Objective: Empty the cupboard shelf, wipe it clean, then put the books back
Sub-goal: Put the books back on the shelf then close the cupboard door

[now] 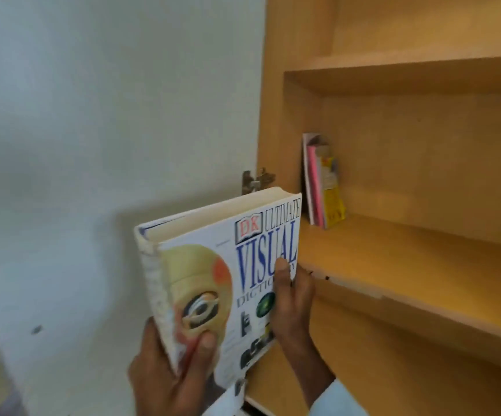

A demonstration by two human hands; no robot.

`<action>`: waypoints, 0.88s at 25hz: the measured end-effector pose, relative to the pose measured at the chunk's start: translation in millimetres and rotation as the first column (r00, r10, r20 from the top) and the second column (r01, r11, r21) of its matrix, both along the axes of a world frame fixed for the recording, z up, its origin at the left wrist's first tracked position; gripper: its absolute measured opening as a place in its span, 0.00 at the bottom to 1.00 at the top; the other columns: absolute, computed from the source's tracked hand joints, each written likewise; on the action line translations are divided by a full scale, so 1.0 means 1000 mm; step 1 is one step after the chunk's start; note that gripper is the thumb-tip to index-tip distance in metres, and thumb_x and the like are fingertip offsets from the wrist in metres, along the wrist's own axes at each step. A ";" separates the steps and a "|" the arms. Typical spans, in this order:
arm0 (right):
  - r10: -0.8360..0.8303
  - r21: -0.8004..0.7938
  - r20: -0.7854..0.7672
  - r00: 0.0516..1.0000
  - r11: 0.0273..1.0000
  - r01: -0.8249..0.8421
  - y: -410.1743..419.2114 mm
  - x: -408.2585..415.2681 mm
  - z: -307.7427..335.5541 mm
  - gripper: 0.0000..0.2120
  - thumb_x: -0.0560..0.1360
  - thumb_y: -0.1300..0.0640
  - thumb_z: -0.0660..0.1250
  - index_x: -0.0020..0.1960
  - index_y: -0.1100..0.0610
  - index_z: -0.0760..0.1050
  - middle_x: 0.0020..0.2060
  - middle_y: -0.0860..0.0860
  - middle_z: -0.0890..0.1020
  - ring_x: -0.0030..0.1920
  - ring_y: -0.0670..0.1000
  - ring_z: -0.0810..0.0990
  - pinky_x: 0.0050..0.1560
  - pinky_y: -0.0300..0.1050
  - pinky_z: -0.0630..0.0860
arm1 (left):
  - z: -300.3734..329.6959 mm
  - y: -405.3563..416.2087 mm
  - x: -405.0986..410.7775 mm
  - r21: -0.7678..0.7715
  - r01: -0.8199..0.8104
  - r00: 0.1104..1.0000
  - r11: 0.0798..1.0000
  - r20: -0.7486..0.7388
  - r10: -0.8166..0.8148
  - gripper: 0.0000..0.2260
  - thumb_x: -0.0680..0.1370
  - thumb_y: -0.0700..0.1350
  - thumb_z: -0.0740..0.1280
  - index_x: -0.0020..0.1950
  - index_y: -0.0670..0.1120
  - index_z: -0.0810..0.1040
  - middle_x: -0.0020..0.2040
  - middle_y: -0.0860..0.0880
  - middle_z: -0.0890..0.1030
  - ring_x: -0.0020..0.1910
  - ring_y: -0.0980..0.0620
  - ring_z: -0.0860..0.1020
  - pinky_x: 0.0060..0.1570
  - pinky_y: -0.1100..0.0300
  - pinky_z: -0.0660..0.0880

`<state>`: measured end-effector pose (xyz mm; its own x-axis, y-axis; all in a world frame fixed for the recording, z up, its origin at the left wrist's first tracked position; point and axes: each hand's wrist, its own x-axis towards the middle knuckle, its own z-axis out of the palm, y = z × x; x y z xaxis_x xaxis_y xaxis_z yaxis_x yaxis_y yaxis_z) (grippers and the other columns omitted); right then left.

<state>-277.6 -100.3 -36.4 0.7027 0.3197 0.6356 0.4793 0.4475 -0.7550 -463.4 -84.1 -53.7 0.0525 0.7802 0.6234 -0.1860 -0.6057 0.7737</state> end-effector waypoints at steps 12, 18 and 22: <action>-0.375 -0.366 -0.111 0.921 0.876 0.313 0.009 0.342 0.083 0.31 0.82 0.35 0.50 0.42 0.55 0.82 0.36 0.48 0.84 0.37 0.48 0.83 0.35 0.38 0.72 | 0.067 0.049 0.358 -0.075 0.463 0.877 0.883 -0.104 -0.468 0.27 0.72 0.68 0.70 0.61 0.53 0.70 0.57 0.55 0.83 0.55 0.57 0.83 0.46 0.49 0.84; -0.428 -0.490 -0.139 0.893 0.814 0.314 0.021 0.446 0.057 0.35 0.79 0.29 0.48 0.48 0.55 0.82 0.40 0.51 0.84 0.39 0.47 0.80 0.37 0.41 0.71 | 0.044 0.076 0.473 -0.118 0.479 0.866 0.870 -0.098 -0.490 0.29 0.75 0.65 0.69 0.72 0.55 0.65 0.66 0.53 0.79 0.63 0.53 0.80 0.53 0.49 0.82; -0.413 -0.518 -0.113 0.904 0.801 0.301 0.048 0.488 0.048 0.43 0.72 0.20 0.44 0.48 0.53 0.81 0.43 0.53 0.84 0.45 0.54 0.82 0.52 0.52 0.79 | 0.032 0.090 0.513 -0.126 0.393 0.909 0.911 -0.098 -0.406 0.24 0.78 0.59 0.68 0.69 0.51 0.66 0.65 0.51 0.79 0.60 0.56 0.80 0.50 0.57 0.83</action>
